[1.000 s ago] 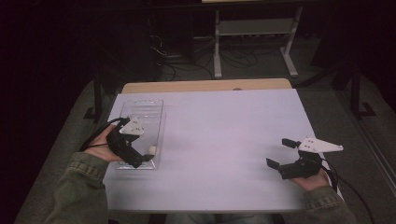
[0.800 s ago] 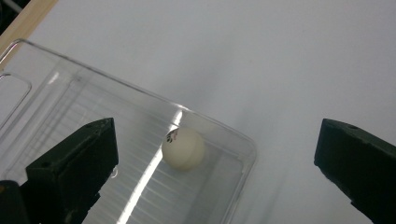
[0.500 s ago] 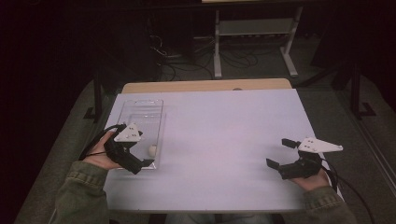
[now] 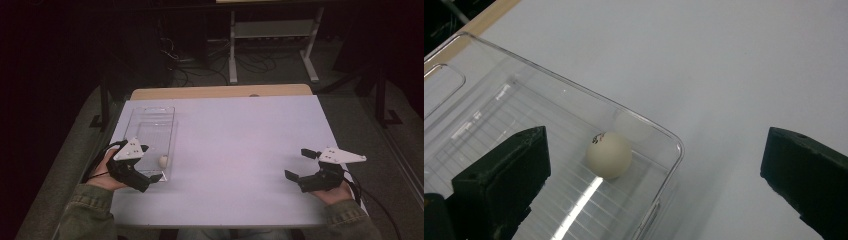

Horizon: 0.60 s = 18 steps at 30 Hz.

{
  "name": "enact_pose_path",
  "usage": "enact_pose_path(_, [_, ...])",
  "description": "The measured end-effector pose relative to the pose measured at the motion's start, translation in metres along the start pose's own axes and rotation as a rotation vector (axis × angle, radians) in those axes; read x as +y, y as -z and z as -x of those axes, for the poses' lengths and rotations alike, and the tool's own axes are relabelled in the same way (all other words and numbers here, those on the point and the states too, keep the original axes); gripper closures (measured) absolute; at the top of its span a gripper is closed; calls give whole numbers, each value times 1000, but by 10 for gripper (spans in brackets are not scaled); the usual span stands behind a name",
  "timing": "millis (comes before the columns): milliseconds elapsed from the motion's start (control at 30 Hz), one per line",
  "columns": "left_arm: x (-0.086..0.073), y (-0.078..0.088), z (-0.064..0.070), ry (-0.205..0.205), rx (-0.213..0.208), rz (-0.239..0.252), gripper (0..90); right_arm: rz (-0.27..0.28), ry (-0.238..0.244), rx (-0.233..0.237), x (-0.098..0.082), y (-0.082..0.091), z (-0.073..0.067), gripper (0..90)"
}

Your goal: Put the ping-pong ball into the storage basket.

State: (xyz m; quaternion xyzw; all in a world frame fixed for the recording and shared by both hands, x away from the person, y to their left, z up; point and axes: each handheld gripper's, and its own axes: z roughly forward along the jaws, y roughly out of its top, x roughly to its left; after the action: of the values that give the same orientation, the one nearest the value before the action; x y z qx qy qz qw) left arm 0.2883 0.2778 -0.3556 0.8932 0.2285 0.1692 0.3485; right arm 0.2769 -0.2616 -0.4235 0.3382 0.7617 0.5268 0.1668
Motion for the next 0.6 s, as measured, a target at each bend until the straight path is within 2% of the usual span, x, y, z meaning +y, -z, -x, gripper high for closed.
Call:
enact_pose_path(267, [-11,-4,4,28,6,12,0,-3,2,0,0,-1,0,0])
enact_pose_path(433, [-15,-2,6,44,24,52,0,-4,3,-1,0,-1,0,0])
enact_pose_path(533, [-18,-2,6,60,18,76,0,-4,2,0,-1,-1,0,0])
enact_pose_path(600, [-21,-3,7,71,14,72,0,-5,1,1,-1,-1,0,0])
